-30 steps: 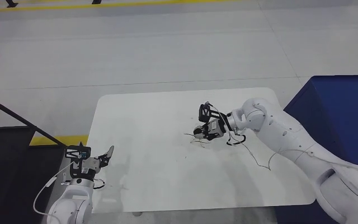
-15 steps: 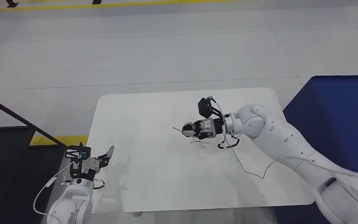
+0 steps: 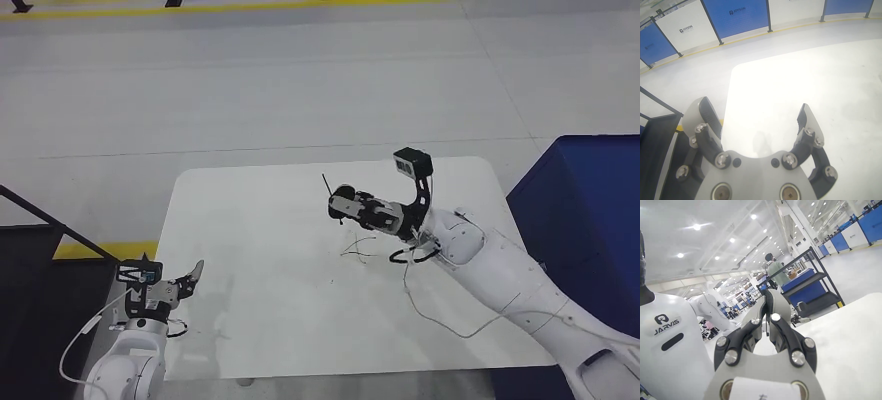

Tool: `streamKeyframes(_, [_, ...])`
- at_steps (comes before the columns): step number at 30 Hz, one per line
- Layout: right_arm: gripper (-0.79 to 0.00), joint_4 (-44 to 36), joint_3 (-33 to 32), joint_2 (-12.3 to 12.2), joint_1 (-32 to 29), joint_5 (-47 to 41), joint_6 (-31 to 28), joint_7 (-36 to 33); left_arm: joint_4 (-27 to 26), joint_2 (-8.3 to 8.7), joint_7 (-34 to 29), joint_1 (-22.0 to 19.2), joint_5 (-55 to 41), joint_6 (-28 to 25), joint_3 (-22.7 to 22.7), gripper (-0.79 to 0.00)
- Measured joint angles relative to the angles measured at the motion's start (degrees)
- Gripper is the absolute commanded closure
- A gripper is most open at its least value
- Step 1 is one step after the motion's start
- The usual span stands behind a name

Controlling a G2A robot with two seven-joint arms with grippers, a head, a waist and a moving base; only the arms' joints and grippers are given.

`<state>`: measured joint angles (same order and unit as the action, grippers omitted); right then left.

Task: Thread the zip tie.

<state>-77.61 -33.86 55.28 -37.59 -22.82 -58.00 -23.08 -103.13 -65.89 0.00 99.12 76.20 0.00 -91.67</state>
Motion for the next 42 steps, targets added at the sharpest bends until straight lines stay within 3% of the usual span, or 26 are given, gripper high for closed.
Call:
streamKeyframes(3, [0.000, -0.07, -0.01, 0.01, -0.06, -0.08, 0.04, 0.04, -0.02, -0.01, -0.04, 0.02, -0.04, -0.04, 0.04, -0.785])
streamKeyframes(6, [0.000, 0.18, -1.09, -0.03, -2.50, -3.98, 0.10, 2.26, -2.41, -0.34, -3.16, 0.70, -4.96, -4.14, 2.19, -0.785])
streamKeyframes(8, [0.000, 1.63, -1.94, -0.07, -3.69, -7.47, 0.16, 1.99, -5.09, -0.72, -7.19, 0.89, -14.11, -8.34, 4.43, -0.785])
streamKeyframes(10, [0.000, 3.14, -2.15, 0.22, -3.88, -10.36, 0.85, 0.60, -6.11, -1.25, -9.60, -0.17, -22.54, -8.93, 7.10, -0.785])
streamKeyframes(13, [0.000, 6.14, -2.30, 1.04, -3.68, -13.64, 0.11, -0.63, -3.94, -2.21, -12.22, -2.84, -35.45, -9.86, 12.52, -0.785])
streamKeyframes(16, [0.000, 6.80, -2.28, 1.27, -3.66, -14.47, -0.03, -0.78, -2.15, -2.40, -18.34, -4.59, -47.35, -10.78, 14.05, -0.785])
streamKeyframes(23, [0.000, 5.43, -2.15, 1.36, -4.67, -15.66, 1.16, -0.97, -2.39, -2.38, -16.30, -4.21, -42.96, -10.70, 13.91, -0.785])
streamKeyframes(26, [0.000, 4.84, -1.72, 2.00, -6.28, -16.11, 3.52, -1.29, -3.45, -2.85, -19.24, -3.87, -47.29, -13.42, 15.80, -0.785])
streamKeyframes(30, [0.000, 4.02, 0.54, 4.15, -7.42, -20.22, 5.57, -0.85, -3.36, -3.50, -21.64, -4.58, -67.10, -17.63, 18.31, -0.785])
streamKeyframes(34, [0.000, 5.62, 1.95, 6.21, -7.02, -27.70, 7.37, -5.07, -2.82, -4.05, -22.19, -5.02, -85.32, -18.08, 20.73, -0.785])
streamKeyframes(42, [0.000, 5.97, 1.24, 6.30, -7.36, -26.34, 8.56, -4.38, -3.00, -4.15, -21.63, -4.91, -85.00, -17.83, 20.96, -0.785])
